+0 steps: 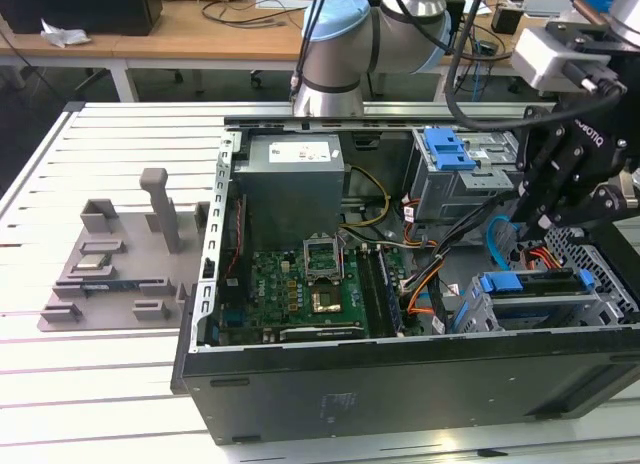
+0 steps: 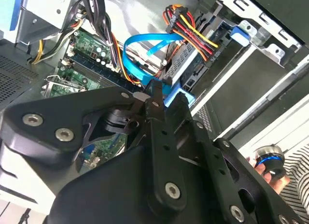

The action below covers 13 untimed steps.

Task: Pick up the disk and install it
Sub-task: 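Insert the second disk wire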

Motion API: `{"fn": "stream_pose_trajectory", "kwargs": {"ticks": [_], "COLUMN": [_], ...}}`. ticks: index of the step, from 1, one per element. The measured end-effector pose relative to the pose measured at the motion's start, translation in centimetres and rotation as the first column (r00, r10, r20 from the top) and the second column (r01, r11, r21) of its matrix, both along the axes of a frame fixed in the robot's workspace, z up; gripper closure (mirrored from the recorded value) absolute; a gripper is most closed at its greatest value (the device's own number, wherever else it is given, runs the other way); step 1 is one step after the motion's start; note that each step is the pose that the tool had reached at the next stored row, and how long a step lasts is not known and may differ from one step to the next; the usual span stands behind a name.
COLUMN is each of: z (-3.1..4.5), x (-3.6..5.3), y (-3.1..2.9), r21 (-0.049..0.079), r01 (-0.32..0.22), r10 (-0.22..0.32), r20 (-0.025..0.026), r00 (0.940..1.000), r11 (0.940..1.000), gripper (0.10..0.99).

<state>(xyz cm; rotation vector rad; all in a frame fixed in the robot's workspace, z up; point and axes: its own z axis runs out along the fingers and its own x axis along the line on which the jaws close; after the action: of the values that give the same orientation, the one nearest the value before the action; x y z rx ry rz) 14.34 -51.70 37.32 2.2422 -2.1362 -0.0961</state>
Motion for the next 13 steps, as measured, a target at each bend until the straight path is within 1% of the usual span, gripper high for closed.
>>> {"fn": "stream_pose_trajectory", "kwargs": {"ticks": [3, 10, 11, 12, 13], "z": [-0.51, -0.52, -0.53, -0.52, -0.52], "x": [-0.01, -0.01, -0.01, -0.01, -0.01], "y": [0.0, 0.0, 0.0, 0.0, 0.0], "r21": [0.0, 0.001, 0.001, 0.001, 0.001], "r01": [-0.006, -0.006, -0.006, -0.006, -0.006], "r10": [0.006, 0.006, 0.006, 0.006, 0.006], "r20": [0.0, -0.0001, 0.0, 0.0, 0.0], "r00": [1.0, 1.0, 1.0, 1.0, 1.0], "r11": [1.0, 1.0, 1.0, 1.0, 1.0], "gripper": [0.788, 0.788, 0.867, 0.925, 0.925]}}
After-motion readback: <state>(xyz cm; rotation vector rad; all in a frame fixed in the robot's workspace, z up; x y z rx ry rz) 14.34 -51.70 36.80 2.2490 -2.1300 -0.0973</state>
